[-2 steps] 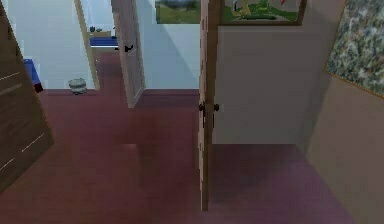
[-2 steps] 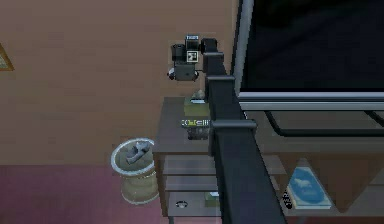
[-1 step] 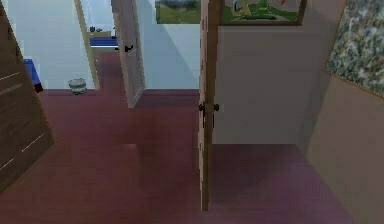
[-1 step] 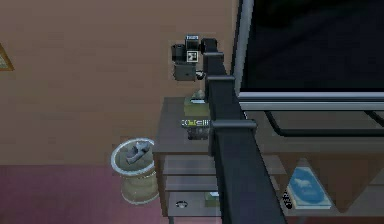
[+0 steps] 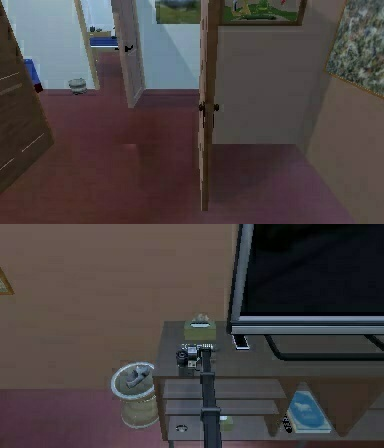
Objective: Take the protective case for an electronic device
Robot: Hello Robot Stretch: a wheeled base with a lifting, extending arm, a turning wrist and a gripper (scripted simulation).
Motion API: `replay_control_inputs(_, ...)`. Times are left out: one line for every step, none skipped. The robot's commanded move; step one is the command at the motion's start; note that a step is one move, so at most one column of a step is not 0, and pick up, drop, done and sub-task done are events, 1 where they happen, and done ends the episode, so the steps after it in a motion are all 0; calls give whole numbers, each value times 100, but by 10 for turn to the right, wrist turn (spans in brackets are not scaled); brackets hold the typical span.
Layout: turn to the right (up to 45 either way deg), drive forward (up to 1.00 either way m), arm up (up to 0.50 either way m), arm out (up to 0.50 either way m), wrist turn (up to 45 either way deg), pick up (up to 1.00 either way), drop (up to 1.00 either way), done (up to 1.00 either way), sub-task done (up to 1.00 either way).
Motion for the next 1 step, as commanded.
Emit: replay_control_inputs(0,0,0,0,0,100,0,0,0)
